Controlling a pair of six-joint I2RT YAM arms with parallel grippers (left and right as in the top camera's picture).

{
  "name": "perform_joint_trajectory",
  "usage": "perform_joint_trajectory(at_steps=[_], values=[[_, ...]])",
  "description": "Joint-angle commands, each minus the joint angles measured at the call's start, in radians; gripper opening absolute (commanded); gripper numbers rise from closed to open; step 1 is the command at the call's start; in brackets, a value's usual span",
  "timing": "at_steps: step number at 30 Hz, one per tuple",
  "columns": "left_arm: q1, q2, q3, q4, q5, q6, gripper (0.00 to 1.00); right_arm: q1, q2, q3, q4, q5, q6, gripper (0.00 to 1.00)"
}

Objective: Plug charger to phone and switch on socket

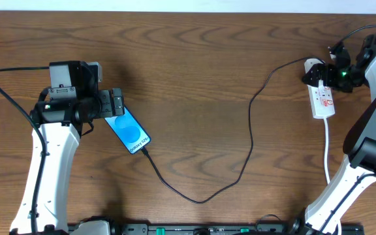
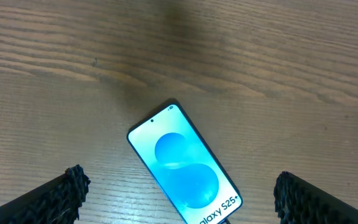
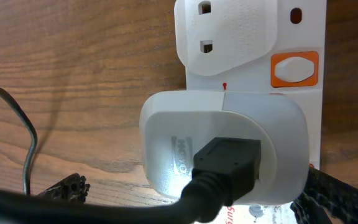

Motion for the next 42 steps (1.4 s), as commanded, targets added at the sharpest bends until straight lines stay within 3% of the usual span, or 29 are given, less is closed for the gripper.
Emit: perform_joint_trajectory(at_steps=[1,42], values=[[0.0,-0.005,0.016,0.002,-0.013,0.017,0.98,0.024,0.045,-0.012,-0.028,-0.13,0.026,0.99],[0.0,-0.005,0.016,0.002,-0.013,0.017,0.98,0.024,0.045,-0.012,-0.026,-0.187,0.051,0.99]])
